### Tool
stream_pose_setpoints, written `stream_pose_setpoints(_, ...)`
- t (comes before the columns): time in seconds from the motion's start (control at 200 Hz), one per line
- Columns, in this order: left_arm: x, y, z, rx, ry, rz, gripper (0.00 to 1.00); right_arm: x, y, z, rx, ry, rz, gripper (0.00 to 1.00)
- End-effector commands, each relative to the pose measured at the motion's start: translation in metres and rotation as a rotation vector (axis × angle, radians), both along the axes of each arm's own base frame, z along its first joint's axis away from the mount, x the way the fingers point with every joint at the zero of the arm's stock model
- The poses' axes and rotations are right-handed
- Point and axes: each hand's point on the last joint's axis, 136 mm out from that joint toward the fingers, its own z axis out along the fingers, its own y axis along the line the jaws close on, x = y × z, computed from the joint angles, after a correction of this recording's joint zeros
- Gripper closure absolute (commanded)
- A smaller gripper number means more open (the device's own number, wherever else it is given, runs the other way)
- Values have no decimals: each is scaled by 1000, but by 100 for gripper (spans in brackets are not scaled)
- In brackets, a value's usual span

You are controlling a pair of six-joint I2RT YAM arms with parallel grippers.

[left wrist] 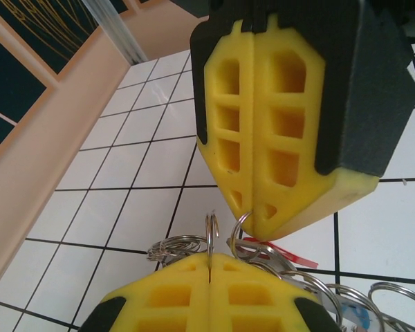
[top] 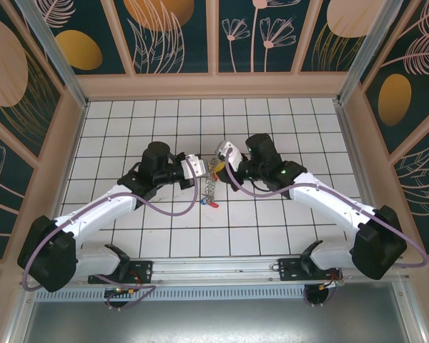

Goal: Put the keys on the keyring

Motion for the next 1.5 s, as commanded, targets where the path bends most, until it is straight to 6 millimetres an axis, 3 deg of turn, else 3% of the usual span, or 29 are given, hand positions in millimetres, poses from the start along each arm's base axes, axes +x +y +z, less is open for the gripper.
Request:
stream_pose_setpoints(0.0, 2, -1, 9, -15, -42, -4, 100, 9, 9, 19, 34, -30, -15, 100)
stream_pose_setpoints(0.556, 10, -1, 5, -12, -35, 34, 100, 15, 11, 29, 29, -76, -8, 100)
stream_pose_setpoints(0.791, 9, 0, 12, -36, -51, 35, 100, 23, 13, 21, 3, -51, -36, 100)
stream_pose_setpoints(0.956, 8, 2, 22, -104, -71, 55, 100, 24, 6, 14, -11, -29, -50, 100)
stream_pose_setpoints(1.186, -2, -2, 27, -151, -77, 7, 100, 32, -15, 23, 39, -6, -107, 100)
stream_pose_setpoints(1.491, -9, -6, 40, -238, -78, -27, 100, 33, -22, 18, 67, 49, -117, 100)
